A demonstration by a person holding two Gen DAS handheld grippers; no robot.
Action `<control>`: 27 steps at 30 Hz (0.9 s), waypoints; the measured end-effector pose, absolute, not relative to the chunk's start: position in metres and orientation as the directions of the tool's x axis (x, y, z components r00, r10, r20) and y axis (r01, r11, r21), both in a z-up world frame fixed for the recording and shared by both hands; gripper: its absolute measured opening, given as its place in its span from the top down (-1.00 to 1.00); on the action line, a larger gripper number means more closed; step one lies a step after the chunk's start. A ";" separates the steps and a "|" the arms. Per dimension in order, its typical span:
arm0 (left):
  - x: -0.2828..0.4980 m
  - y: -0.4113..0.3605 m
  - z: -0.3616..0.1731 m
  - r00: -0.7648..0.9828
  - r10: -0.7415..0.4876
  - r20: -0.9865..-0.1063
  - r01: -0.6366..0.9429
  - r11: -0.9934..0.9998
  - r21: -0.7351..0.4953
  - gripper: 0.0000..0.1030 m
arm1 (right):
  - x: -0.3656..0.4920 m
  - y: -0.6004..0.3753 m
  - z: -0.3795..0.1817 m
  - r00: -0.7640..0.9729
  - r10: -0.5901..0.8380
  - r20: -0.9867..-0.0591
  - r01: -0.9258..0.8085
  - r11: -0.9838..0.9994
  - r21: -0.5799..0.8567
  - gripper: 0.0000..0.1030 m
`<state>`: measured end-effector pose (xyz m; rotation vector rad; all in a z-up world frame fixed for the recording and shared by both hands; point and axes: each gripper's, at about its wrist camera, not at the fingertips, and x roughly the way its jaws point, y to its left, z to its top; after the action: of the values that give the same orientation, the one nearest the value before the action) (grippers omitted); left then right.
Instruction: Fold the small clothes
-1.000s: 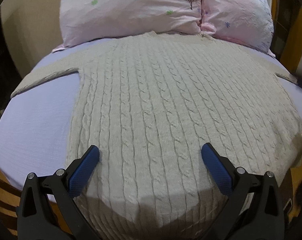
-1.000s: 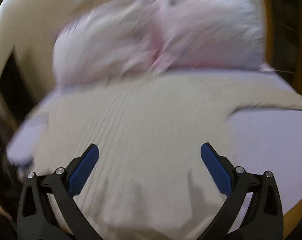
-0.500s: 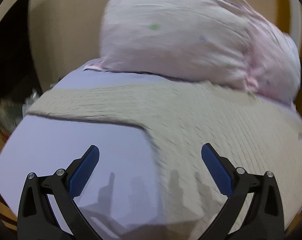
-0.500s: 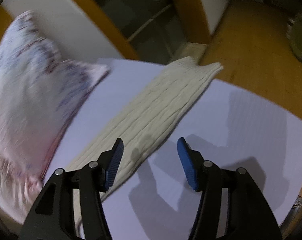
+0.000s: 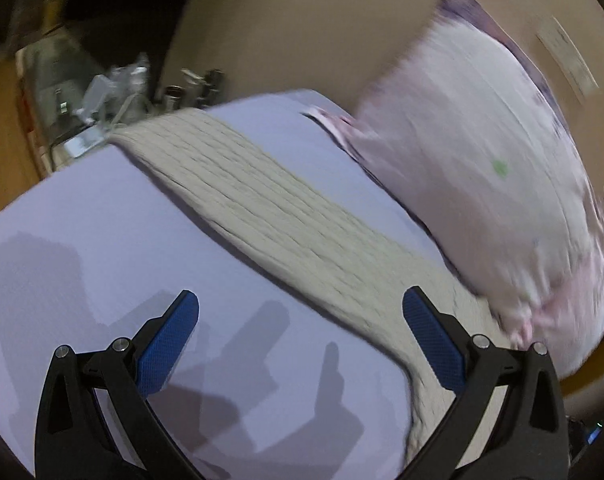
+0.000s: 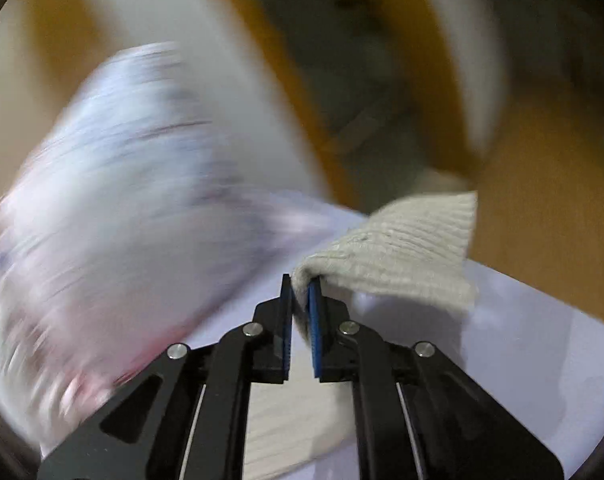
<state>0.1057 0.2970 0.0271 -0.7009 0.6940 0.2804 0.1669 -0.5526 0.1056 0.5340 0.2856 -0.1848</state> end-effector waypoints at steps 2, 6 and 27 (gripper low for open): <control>0.106 0.309 0.025 0.742 0.033 -0.669 -0.486 0.715 -0.503 -0.97 | 0.171 -0.475 0.135 0.966 0.047 -0.253 0.057 0.919 0.390 0.86; 0.109 0.322 0.019 0.732 0.042 -0.680 -0.528 0.665 -0.528 -0.82 | 0.187 -0.316 0.143 0.889 0.365 -0.277 -0.301 0.921 0.247 0.86; 0.140 0.413 0.003 0.732 0.071 -0.678 -0.642 0.408 -0.650 0.70 | 0.146 -0.306 0.079 0.792 0.441 -0.422 -0.396 0.898 0.194 -0.67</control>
<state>0.1400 0.4127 0.0033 -1.0667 0.6212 0.4871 0.1458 -0.3062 0.0792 0.0976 0.4776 0.4506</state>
